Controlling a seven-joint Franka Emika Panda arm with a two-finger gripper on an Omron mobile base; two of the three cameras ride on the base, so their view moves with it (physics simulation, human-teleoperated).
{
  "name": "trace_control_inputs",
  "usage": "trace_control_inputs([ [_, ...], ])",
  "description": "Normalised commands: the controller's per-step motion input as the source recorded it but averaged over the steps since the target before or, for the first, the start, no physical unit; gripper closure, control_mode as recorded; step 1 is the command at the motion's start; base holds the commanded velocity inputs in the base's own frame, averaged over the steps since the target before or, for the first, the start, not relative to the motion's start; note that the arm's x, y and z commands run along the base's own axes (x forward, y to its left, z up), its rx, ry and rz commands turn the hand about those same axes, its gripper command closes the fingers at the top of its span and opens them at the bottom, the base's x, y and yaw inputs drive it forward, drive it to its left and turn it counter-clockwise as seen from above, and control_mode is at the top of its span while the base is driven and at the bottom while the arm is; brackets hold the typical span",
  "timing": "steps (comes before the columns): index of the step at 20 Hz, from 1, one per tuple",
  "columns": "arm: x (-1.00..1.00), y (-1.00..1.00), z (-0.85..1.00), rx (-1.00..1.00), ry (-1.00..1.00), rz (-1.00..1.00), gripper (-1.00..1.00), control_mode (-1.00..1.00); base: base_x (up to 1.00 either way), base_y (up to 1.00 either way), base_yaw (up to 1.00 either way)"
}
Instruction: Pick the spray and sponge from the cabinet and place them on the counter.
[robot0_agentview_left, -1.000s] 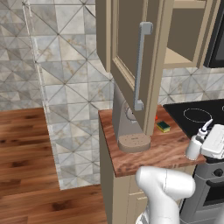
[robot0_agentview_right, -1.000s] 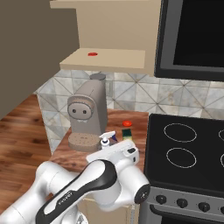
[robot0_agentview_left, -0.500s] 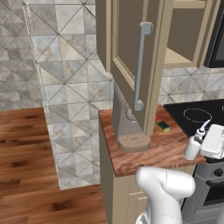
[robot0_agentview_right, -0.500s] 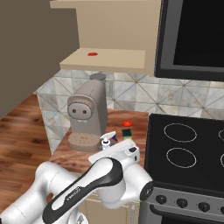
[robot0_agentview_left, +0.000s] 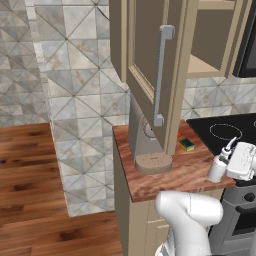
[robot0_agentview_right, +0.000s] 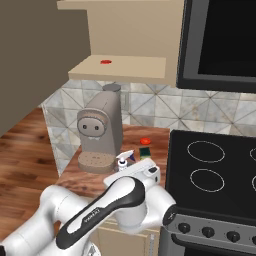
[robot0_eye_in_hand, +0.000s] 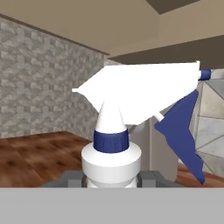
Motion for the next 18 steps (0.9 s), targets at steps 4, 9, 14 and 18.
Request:
trace_control_inputs([
  [4, 0.14, 0.0, -0.13, -0.02, 0.0, 0.0, 1.0, -1.0, 0.0, 0.0, 0.0],
  [9, 0.13, 0.0, -0.14, -0.02, 0.0, 0.0, 1.0, -1.0, 0.0, 0.0, 0.0],
  [14, 0.12, 0.0, -0.15, -0.03, 0.0, 0.0, 1.0, -1.0, 0.0, 0.0, 0.0],
  [18, 0.12, 0.0, -0.14, -0.02, 0.0, 0.0, 1.0, -1.0, 0.0, 0.0, 0.0],
])
